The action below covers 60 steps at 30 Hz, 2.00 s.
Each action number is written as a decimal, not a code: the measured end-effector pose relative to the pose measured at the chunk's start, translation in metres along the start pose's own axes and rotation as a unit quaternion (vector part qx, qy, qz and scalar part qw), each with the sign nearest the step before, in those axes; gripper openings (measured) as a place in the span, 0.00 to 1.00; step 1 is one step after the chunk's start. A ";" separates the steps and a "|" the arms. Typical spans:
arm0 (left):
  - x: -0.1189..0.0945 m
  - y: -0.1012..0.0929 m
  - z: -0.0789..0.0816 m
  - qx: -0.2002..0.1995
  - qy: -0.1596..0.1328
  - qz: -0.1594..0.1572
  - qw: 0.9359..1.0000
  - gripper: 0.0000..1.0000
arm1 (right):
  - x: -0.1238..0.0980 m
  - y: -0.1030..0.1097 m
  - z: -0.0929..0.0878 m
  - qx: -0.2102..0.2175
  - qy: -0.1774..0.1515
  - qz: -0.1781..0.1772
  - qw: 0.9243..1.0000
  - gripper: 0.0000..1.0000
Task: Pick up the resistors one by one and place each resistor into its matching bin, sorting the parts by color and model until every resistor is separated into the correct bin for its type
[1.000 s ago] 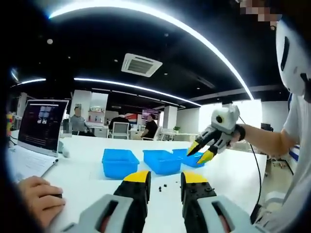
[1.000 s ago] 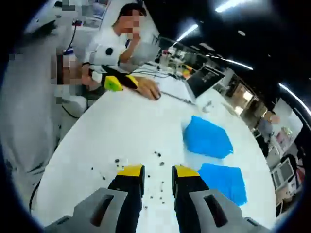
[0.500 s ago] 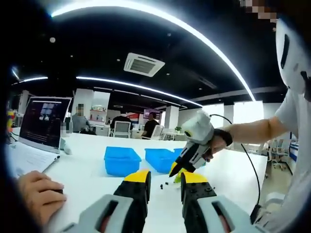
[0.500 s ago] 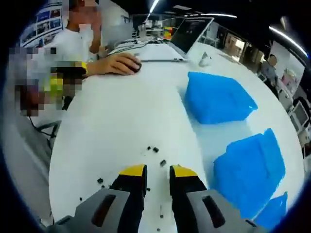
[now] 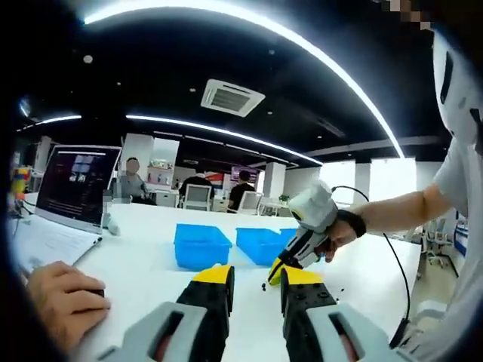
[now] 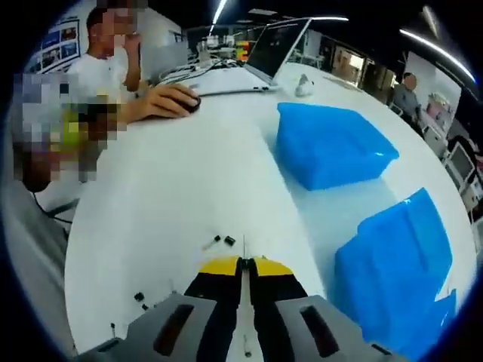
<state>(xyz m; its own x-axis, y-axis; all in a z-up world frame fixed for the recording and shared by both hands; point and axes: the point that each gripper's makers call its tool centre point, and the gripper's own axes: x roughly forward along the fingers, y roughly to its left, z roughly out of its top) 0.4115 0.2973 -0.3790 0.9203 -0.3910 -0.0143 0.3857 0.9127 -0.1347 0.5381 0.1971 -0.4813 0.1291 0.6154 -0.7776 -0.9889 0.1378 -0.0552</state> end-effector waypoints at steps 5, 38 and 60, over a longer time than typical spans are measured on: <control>0.000 -0.001 -0.003 0.000 0.004 -0.001 1.000 0.27 | -0.004 0.000 -0.003 -0.010 -0.003 -0.001 1.000 0.07; 0.027 -0.022 0.002 -0.014 0.006 -0.042 0.999 0.27 | -0.148 -0.021 0.028 0.099 -0.409 -0.112 0.900 0.07; 0.027 -0.026 0.009 0.005 0.011 -0.049 0.999 0.27 | -0.239 -0.149 -0.074 0.159 -0.391 -0.346 0.838 0.07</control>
<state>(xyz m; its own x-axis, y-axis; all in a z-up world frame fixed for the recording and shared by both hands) 0.4266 0.2644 -0.3670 0.8769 -0.4801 -0.0230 0.4737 0.8714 -0.1275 0.6493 -0.0283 -0.3338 0.7951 0.6059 0.0262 -0.6039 0.7950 -0.0564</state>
